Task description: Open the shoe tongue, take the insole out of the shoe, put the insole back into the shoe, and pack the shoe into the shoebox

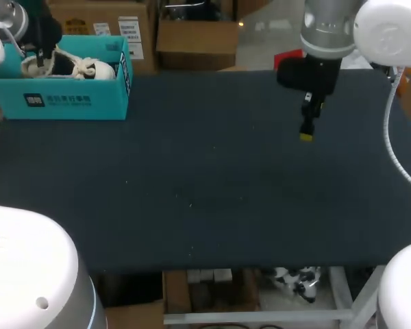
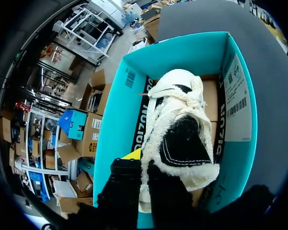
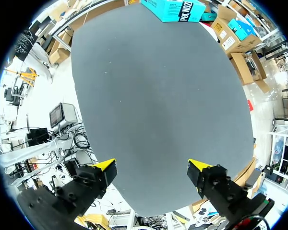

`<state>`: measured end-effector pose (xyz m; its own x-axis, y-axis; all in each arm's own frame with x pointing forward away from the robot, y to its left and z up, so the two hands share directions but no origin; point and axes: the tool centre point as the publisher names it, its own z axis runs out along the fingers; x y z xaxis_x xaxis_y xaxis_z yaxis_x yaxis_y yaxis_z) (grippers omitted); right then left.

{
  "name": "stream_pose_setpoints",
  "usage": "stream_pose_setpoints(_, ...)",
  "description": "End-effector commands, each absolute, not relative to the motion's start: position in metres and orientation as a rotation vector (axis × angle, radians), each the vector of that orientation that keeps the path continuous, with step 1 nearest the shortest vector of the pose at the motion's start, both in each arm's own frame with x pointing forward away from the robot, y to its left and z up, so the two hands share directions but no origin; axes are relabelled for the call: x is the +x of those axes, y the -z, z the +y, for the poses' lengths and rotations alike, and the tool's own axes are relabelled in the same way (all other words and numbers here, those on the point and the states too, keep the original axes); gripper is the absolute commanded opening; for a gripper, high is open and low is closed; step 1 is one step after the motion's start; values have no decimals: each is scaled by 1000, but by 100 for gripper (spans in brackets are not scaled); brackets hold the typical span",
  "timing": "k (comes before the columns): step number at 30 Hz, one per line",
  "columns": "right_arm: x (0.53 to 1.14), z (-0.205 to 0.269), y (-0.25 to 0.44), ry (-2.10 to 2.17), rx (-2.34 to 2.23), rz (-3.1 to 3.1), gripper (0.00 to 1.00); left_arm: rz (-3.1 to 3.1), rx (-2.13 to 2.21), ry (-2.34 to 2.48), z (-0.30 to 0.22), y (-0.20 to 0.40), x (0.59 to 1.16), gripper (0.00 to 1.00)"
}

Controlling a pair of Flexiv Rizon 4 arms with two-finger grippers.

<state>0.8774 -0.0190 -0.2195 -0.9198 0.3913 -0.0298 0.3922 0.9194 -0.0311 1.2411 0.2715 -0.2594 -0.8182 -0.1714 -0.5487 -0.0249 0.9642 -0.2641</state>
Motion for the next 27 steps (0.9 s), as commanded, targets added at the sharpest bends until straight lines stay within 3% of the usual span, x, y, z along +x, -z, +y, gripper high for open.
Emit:
stream_pose_setpoints(1, 877, -19, 219, 60, 624, 3055, 100, 2556, -153, 301, 270, 271, 1254, 0)
stream_pose_setpoints(2, 877, -19, 219, 60, 624, 3055, 100, 2566, -156, 300, 269, 273, 1256, 0)
stream_pose_setpoints(3, 877, -19, 219, 60, 624, 3055, 100, 2571, -164, 298, 269, 275, 1257, 23)
stream_pose_setpoints(4, 877, -19, 219, 60, 624, 3055, 100, 2576, -174, 297, 269, 276, 1258, 96)
stream_pose_setpoints(5, 877, -19, 219, 60, 624, 3055, 100, 2578, -185, 292, 269, 277, 1259, 100)
stream_pose_setpoints(27, 877, -19, 219, 60, 624, 3055, 100, 2503, -178, 348, 237, 206, 1196, 100)
